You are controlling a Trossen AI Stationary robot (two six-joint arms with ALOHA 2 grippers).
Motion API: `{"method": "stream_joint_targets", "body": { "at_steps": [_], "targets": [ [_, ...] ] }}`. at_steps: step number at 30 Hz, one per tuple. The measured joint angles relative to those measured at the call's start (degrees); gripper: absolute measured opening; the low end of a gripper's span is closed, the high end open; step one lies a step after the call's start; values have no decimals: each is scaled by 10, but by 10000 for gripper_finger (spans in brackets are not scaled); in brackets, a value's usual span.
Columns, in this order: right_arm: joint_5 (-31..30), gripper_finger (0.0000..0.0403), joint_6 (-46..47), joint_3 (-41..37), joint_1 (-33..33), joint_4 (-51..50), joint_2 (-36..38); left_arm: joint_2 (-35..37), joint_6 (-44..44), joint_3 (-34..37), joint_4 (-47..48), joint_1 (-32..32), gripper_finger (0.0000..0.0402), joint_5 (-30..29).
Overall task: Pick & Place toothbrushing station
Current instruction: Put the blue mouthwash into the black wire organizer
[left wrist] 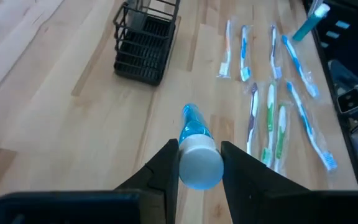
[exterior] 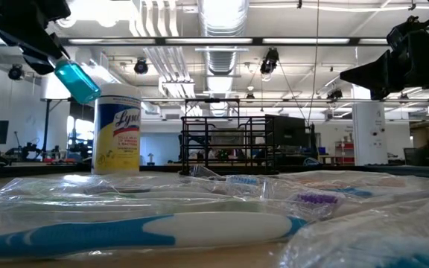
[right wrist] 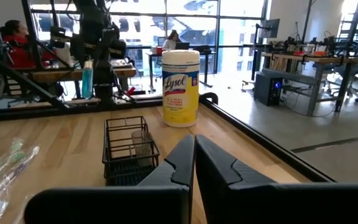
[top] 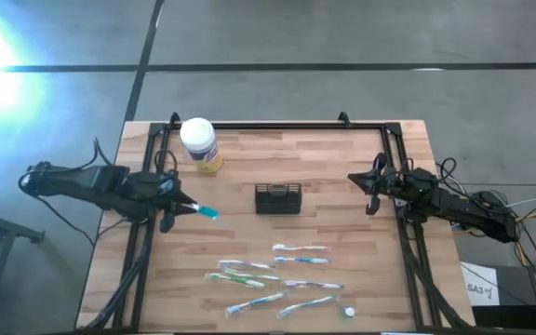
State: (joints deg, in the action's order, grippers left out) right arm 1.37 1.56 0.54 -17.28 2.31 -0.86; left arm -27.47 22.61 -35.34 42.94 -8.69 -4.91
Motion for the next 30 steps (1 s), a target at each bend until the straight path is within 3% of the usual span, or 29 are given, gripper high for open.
{"method": "stream_joint_targets", "body": {
  "at_steps": [9, 19, 24, 30],
  "targets": [
    [0, 13, 0, 0, 0, 0, 0, 46, 7, 32, 0, 0, 96, -7],
    [0, 13, 0, 0, 0, 0, 0, 37, 34, 29, -47, 0, 96, -14],
    [0, 13, 0, 0, 0, 2, 0, -33, 21, -45, -44, 1, 96, -33],
    [0, 13, -1, 0, 0, 3, 0, -183, -29, -221, 43, 11, 96, -54]
  ]
}}
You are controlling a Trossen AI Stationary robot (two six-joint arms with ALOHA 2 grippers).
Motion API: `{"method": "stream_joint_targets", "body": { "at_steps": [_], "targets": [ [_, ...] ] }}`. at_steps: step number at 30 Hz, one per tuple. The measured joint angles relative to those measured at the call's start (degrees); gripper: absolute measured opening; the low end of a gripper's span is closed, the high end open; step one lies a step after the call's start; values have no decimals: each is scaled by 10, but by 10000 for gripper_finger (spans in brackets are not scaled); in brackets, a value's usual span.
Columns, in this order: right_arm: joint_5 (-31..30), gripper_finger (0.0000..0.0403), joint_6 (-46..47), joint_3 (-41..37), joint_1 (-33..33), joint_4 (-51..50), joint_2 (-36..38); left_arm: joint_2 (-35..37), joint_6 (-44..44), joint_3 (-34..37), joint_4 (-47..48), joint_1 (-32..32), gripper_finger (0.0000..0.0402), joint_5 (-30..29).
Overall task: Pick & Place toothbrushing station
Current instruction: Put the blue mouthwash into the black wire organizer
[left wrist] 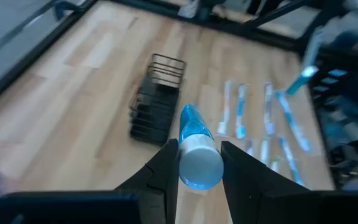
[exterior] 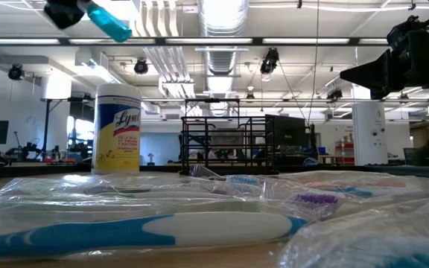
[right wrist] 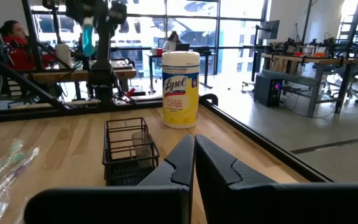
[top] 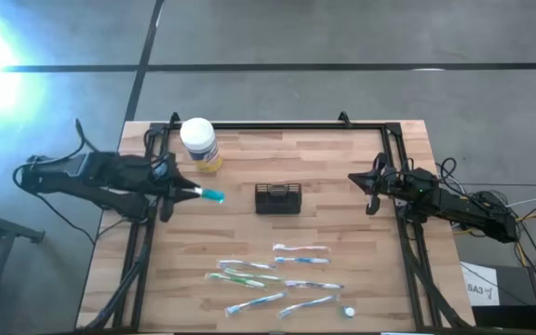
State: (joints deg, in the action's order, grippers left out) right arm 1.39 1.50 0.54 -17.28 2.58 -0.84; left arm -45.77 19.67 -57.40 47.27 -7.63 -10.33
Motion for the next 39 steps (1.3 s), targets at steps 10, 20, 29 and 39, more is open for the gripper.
{"method": "stream_joint_targets", "body": {
  "at_steps": [10, 20, 29, 39],
  "targets": [
    [0, 13, 0, 0, 0, -3, 0, -261, -100, -291, 166, 12, 96, -25],
    [0, 13, -2, 0, 0, -4, 0, -486, -232, -542, 288, 35, 96, -22],
    [0, 13, -2, 0, 0, -3, 0, -610, -295, -633, 313, 72, 96, 2],
    [0, 13, -3, 0, 0, -3, 0, -672, -329, -655, 315, 84, 96, 17]
  ]
}}
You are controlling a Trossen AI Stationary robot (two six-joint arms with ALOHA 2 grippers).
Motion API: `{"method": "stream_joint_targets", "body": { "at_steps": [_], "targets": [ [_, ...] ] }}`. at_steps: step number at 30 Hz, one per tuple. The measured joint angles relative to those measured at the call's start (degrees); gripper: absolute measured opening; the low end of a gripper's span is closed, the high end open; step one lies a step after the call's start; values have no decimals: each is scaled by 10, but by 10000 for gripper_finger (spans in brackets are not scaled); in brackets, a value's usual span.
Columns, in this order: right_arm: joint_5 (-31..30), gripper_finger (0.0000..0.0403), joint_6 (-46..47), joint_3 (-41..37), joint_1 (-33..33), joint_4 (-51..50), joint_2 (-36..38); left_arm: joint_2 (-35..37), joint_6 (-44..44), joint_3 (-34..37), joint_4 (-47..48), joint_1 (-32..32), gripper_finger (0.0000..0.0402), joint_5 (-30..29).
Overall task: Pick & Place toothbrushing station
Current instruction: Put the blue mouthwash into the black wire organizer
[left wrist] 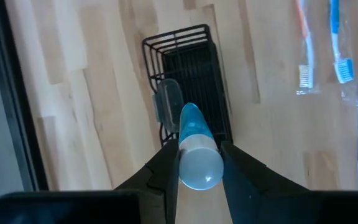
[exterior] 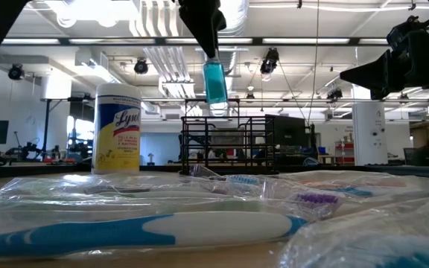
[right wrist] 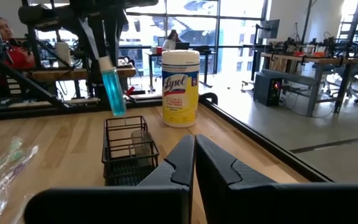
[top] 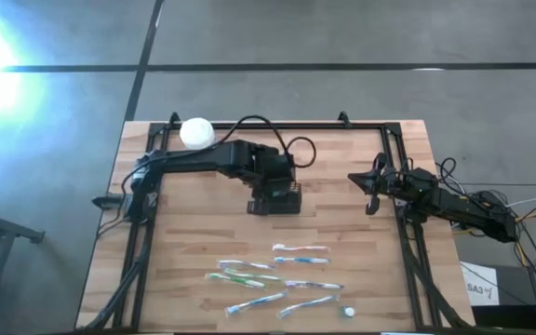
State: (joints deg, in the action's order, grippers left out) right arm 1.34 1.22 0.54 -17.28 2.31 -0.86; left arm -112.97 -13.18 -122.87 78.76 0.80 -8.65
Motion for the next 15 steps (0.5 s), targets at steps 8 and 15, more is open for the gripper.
{"method": "stream_joint_targets", "body": {
  "at_steps": [8, 15],
  "targets": [
    [0, 13, -4, 0, 0, 0, 0, -24, -12, 3, -8, 0, 96, 2],
    [0, 13, -3, 0, 0, 1, 0, -36, -17, 3, -12, 0, 96, 14]
  ]
}}
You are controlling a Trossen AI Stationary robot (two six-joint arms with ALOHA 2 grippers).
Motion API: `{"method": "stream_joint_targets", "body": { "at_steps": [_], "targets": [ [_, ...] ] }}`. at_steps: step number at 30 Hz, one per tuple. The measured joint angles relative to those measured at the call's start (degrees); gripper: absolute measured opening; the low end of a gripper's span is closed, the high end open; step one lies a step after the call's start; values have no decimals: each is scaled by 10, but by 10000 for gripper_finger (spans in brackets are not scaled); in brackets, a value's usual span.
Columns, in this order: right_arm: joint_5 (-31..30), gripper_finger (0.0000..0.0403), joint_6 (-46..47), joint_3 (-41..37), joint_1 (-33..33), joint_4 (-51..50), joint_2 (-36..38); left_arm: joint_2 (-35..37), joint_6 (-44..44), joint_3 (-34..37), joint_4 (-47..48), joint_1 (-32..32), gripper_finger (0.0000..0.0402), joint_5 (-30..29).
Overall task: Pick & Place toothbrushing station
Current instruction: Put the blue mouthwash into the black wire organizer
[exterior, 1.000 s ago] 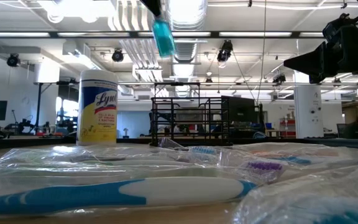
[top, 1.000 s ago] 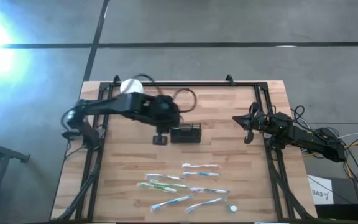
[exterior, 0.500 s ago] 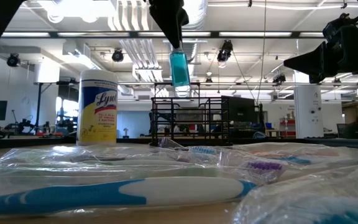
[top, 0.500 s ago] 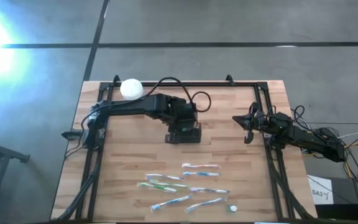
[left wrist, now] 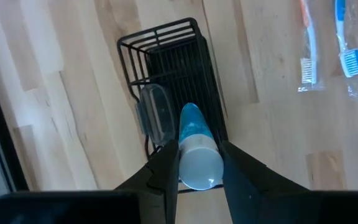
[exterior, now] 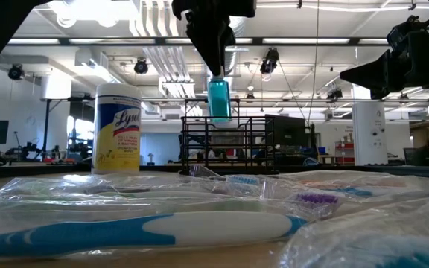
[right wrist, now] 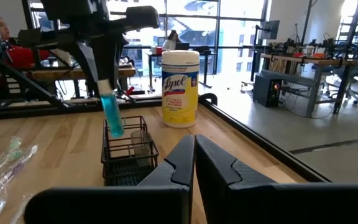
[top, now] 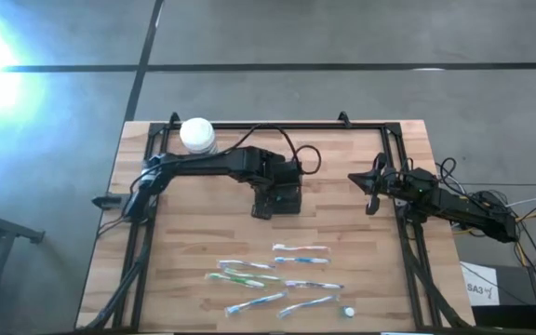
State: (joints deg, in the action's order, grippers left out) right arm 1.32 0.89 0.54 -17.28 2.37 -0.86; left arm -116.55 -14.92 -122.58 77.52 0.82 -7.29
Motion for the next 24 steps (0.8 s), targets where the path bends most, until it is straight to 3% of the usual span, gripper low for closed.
{"method": "stream_joint_targets", "body": {
  "at_steps": [9, 24],
  "targets": [
    [0, 13, 0, 0, 0, 0, 0, -8, -3, 4, -12, 2, 96, 10],
    [0, 13, 0, 0, 0, 0, 0, -8, -3, 91, -72, 6, 96, 29]
  ]
}}
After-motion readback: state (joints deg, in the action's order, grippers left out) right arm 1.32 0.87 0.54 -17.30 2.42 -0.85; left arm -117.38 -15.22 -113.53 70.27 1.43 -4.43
